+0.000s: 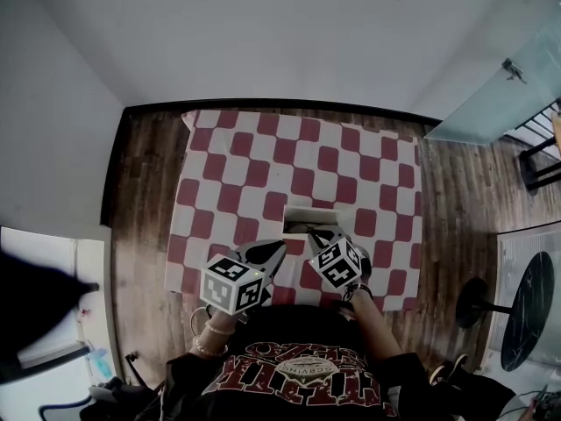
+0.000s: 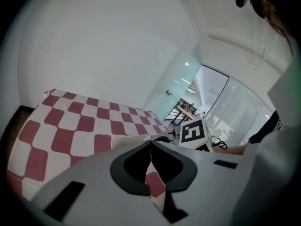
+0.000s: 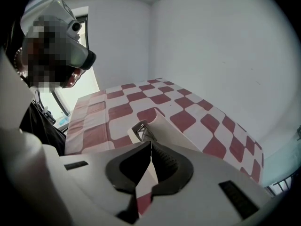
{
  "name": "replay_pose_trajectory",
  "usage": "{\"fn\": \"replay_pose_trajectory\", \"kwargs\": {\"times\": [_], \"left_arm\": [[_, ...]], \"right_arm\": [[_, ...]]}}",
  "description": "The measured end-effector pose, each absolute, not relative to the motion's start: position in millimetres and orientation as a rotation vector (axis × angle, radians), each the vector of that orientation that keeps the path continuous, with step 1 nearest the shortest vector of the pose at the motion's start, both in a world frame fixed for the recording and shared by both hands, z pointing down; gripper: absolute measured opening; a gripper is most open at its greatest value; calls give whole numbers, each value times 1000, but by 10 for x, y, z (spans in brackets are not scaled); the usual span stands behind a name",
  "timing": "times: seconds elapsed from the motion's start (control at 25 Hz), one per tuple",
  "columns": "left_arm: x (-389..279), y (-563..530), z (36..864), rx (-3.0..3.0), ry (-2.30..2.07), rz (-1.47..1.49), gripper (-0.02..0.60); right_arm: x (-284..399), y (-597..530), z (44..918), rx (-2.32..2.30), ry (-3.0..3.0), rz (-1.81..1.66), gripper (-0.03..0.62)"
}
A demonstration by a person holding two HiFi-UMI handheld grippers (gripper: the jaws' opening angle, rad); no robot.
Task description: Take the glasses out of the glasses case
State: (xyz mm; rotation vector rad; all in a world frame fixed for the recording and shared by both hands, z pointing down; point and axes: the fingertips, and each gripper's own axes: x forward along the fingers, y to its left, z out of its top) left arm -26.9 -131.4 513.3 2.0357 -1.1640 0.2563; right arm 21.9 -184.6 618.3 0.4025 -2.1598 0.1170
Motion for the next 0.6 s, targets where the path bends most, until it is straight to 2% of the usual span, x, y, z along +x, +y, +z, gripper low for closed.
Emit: {"fn": "replay_pose_trajectory", "kwargs": {"times": [0.6], "left_arm": [[-357,-1263,5237,1988,-1174,224,9]], "right_arm": [[263,-1919,6412,363,-2074,55,21]]}}
